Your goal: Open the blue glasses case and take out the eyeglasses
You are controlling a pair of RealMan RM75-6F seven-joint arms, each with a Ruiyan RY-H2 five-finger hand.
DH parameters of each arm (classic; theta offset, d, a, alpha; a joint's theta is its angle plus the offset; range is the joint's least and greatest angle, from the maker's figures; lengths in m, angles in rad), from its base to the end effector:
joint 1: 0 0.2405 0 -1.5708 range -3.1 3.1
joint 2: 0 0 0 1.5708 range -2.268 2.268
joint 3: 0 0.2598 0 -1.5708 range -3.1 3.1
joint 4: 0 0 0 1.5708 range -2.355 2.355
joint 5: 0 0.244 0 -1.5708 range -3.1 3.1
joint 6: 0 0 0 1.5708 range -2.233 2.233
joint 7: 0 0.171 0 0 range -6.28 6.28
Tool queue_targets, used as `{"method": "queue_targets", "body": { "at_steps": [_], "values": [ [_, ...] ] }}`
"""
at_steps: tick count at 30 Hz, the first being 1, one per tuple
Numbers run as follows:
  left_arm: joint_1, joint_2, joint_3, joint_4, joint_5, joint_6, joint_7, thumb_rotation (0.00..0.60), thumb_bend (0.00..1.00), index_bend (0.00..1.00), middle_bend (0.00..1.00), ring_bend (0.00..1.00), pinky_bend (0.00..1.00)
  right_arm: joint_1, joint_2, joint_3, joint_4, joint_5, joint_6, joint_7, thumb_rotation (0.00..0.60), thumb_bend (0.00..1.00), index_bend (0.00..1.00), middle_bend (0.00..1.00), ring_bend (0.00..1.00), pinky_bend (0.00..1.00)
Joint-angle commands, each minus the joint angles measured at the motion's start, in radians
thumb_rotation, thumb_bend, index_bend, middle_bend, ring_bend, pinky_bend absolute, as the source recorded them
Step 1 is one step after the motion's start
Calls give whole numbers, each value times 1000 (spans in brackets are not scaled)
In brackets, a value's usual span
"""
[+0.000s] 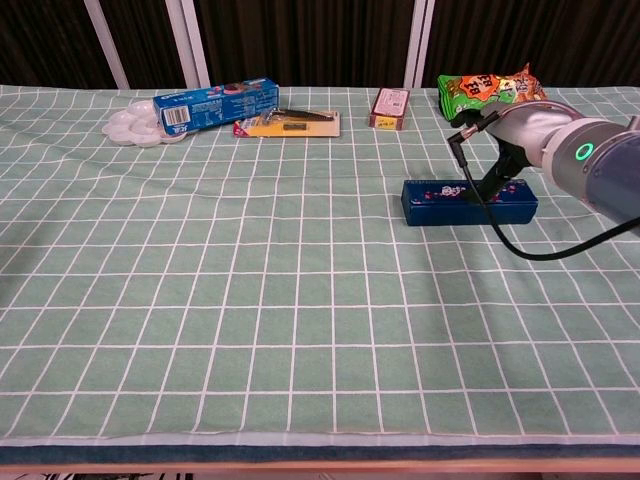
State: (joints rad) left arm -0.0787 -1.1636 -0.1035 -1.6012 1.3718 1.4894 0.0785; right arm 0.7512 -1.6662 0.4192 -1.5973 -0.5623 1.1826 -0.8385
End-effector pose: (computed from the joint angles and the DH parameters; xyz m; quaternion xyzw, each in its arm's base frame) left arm -0.3411 0.2204 0.1331 -0.5495 -0.3913 -0.3687 0.6396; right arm -0.1237 -0.3948 -0.0459 0.6259 -0.4760 0.3036 0.5381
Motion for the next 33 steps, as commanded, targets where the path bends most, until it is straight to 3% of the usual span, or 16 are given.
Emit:
{"method": "queue_targets", "body": {
  "at_steps": [1, 7, 15, 26, 33],
  "values": [
    [0, 0, 0, 0, -1, -1, 0, 600, 4, 0, 0, 0, 0, 62, 48, 6, -40, 84, -38, -92, 600, 408, 78, 7, 0, 207],
    [-1, 2, -1, -3, -5, -4, -1, 600, 4, 0, 0, 0, 0, 138, 80, -18, -28, 171, -62, -192, 600, 409, 86, 0, 0, 200],
    [-3, 4, -2, -4, -12, -13, -5, 600, 4, 0, 0, 0, 0, 195, 85, -47, 2, 231, -59, -225, 600, 412, 218, 0, 0, 200],
    [-5, 5, -3, -4, -17, -17, -4, 600, 4, 0, 0, 0, 0, 231, 72, -83, 45, 272, -65, -212, 600, 413, 224, 0, 0, 200],
    [-6, 5, -3, -6, -19, -20, -3, 600, 4, 0, 0, 0, 0, 242, 66, -106, 52, 291, -65, -200, 600, 468, 224, 0, 0, 200]
  ]
}}
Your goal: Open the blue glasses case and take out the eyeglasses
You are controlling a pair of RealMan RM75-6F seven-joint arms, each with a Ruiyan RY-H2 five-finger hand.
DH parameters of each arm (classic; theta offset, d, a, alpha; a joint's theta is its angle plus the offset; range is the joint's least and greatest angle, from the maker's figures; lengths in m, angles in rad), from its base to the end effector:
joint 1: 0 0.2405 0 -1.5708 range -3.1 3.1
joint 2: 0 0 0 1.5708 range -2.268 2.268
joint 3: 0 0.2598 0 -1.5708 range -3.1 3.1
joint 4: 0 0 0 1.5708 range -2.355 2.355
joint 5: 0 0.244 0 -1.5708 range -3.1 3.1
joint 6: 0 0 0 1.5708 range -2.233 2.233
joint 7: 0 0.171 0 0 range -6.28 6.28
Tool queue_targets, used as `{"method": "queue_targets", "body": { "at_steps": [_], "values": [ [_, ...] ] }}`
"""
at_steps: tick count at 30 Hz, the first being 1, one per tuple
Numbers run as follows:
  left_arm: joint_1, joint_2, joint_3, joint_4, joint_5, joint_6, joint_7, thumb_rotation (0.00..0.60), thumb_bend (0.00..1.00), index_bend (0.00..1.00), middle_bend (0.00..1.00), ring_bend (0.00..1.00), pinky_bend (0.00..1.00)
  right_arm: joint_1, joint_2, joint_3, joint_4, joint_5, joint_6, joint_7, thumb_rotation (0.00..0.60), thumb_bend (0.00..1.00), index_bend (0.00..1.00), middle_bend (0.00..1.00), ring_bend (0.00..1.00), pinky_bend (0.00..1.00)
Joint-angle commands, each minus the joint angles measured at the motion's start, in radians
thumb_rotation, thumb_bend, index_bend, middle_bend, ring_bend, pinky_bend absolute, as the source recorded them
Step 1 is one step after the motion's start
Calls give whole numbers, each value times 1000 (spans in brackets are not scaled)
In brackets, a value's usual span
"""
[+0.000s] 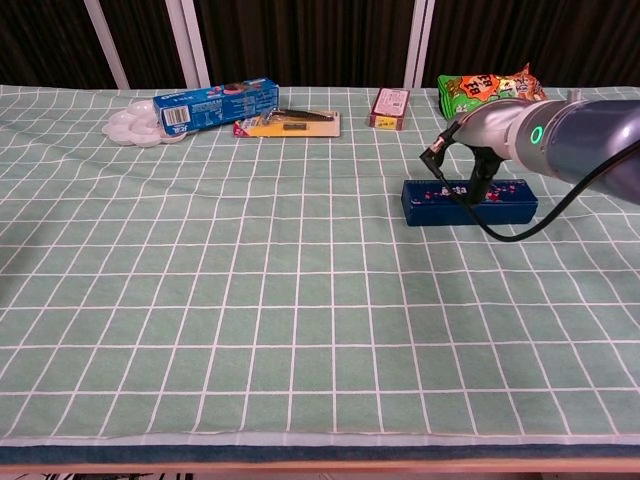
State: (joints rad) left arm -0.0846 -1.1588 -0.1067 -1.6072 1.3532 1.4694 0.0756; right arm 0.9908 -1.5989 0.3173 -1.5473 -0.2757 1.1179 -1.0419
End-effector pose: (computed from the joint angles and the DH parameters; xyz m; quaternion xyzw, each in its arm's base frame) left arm -0.3428 0.2229 0.1325 -0.5475 -0.4003 -0.3643 0.6382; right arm -0.1075 -0.4161 -0.0575 0.7116 -0.4072 0.1890 0.5405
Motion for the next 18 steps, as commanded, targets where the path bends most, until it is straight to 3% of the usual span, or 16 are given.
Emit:
{"method": "queue_targets", "body": {
  "at_steps": [1, 18],
  "values": [
    [0, 0, 0, 0, -1, 0, 0, 600, 4, 0, 0, 0, 0, 4, -2, -7, 2, 6, 1, 5, 600, 469, 224, 0, 0, 200],
    [-2, 3, -3, 1, -5, -3, -10, 600, 4, 0, 0, 0, 0, 30, -22, -48, 24, 27, 11, 8, 600, 499, 224, 0, 0, 200]
  ]
}}
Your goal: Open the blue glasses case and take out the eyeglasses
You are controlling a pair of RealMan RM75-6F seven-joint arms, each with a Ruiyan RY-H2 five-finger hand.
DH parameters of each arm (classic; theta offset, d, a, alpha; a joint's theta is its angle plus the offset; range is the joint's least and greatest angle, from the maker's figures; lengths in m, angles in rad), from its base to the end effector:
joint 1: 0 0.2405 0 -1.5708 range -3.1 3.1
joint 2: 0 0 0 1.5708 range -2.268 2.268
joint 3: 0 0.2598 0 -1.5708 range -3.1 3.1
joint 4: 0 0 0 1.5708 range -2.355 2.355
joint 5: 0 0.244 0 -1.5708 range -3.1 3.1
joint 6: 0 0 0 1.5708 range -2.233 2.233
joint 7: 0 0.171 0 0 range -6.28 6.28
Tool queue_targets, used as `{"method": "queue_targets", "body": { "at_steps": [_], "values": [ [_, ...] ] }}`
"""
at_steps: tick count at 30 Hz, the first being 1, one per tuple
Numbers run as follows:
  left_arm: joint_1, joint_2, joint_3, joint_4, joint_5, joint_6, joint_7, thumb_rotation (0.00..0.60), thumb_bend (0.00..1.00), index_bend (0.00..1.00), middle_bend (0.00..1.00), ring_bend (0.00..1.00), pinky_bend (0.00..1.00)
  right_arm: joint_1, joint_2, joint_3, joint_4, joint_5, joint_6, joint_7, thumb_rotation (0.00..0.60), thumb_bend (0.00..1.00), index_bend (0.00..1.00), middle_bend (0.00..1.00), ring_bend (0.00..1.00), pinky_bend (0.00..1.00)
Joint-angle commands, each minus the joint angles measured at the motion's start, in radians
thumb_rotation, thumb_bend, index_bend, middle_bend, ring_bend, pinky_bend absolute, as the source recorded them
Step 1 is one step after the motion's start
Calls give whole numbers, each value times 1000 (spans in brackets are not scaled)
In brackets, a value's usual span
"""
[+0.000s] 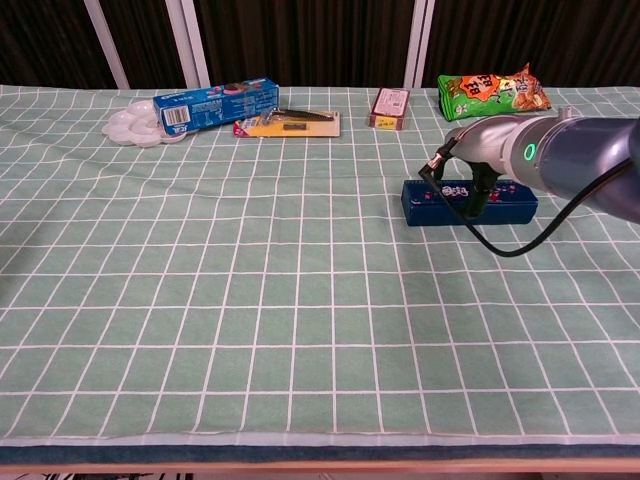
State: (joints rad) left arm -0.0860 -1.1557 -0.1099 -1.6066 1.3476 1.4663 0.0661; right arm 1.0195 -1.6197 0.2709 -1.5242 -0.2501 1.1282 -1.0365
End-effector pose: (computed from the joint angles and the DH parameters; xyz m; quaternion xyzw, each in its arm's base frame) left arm -0.3437 0.2240 0.1341 -0.5445 -0.4027 -0.3661 0.6382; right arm -0.1125 -0.4116 -0.0683 0.7189 -0.4017 0.1713 0.5408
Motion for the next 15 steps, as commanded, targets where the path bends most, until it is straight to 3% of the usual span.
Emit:
{"method": "queue_targets", "body": {
  "at_steps": [1, 7, 15],
  "values": [
    [0, 0, 0, 0, 1, 0, -1, 600, 4, 0, 0, 0, 0, 1, -2, -2, 1, 2, 1, 3, 600, 502, 224, 0, 0, 200],
    [0, 0, 0, 0, 1, 1, -4, 600, 4, 0, 0, 0, 0, 8, -7, -4, 4, 2, 4, 10, 600, 567, 224, 0, 0, 200],
    [0, 1, -1, -2, -3, 0, -6, 600, 4, 0, 0, 0, 0, 11, -12, -10, 9, 15, 11, 12, 600, 569, 224, 0, 0, 200]
  ]
}}
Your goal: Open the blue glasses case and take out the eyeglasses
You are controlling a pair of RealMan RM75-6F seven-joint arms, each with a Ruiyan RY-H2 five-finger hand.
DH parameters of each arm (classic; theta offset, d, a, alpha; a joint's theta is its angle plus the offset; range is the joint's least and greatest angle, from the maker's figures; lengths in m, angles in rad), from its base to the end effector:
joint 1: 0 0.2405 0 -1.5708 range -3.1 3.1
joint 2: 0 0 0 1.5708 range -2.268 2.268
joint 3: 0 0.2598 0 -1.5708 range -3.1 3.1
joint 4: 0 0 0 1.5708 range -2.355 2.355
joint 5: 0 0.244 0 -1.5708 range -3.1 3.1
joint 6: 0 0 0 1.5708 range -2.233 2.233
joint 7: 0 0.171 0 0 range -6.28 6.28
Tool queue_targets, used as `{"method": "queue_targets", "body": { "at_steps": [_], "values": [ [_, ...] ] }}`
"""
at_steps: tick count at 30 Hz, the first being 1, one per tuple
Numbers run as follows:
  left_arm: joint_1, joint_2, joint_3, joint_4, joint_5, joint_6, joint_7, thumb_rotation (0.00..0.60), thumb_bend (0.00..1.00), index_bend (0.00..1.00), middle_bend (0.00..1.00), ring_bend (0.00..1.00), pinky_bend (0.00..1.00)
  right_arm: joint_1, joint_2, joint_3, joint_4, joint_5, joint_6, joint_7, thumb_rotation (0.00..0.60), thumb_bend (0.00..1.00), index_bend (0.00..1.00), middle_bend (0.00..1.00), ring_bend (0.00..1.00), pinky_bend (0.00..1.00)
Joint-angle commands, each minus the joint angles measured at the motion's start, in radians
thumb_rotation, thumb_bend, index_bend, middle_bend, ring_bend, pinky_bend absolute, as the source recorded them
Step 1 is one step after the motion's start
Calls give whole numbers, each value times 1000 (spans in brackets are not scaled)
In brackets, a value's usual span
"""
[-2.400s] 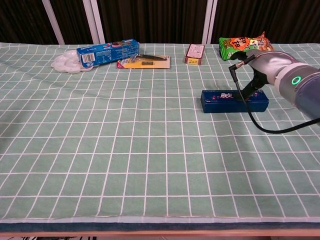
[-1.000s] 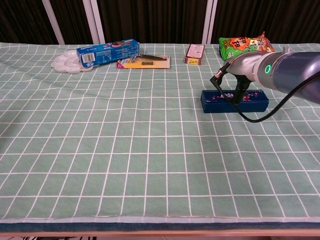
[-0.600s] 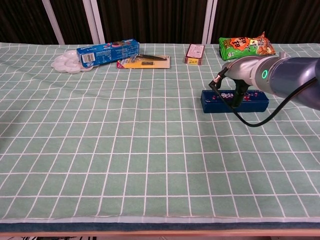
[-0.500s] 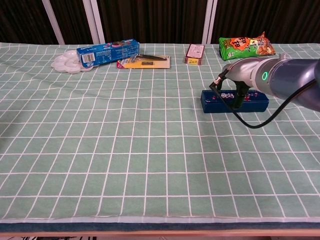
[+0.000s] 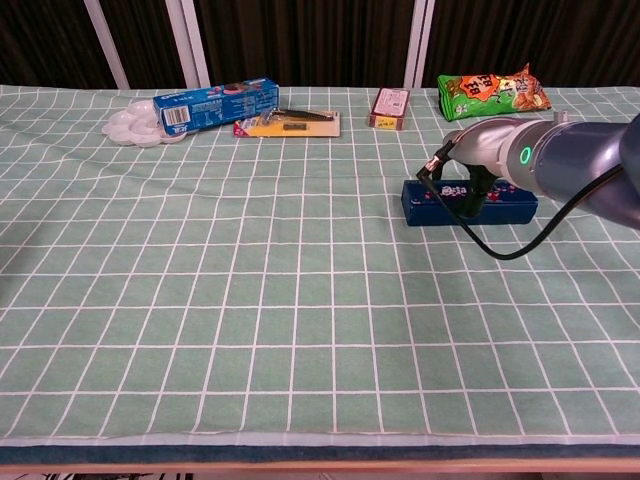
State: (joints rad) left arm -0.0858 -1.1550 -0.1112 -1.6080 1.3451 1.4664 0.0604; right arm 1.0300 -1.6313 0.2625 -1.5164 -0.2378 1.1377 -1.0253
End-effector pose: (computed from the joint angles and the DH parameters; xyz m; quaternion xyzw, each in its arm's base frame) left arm -0.3438 0.2242 0.1345 -0.5422 -0.4047 -0.3680 0.6378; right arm -0.1122 -0.4102 -0.0719 0.7166 -0.4061 0.1702 0.5409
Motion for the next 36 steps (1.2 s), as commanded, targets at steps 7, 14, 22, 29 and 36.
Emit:
{"method": "queue_targets", "body": {
  "at_steps": [7, 14, 22, 29, 36],
  "values": [
    [0, 2, -1, -3, -4, -3, -2, 600, 4, 0, 0, 0, 0, 0, -3, -7, 6, 7, 3, 5, 600, 570, 224, 0, 0, 200],
    [-1, 3, -2, -4, -6, -4, -4, 600, 4, 0, 0, 0, 0, 2, -11, -7, 18, 8, 0, 10, 600, 581, 224, 0, 0, 200],
    [-1, 2, -2, -4, -5, -3, -8, 600, 4, 0, 0, 0, 0, 2, -19, -10, 33, 10, -2, 13, 600, 585, 224, 0, 0, 200],
    [-2, 3, -2, -5, -5, -6, -11, 600, 4, 0, 0, 0, 0, 1, -29, -10, 42, -1, -3, 23, 600, 655, 249, 0, 0, 200],
    [-2, 4, -3, -6, -8, -7, -16, 600, 4, 0, 0, 0, 0, 1, -37, -9, 49, -3, 1, 25, 600, 764, 255, 0, 0, 200]
  ]
}}
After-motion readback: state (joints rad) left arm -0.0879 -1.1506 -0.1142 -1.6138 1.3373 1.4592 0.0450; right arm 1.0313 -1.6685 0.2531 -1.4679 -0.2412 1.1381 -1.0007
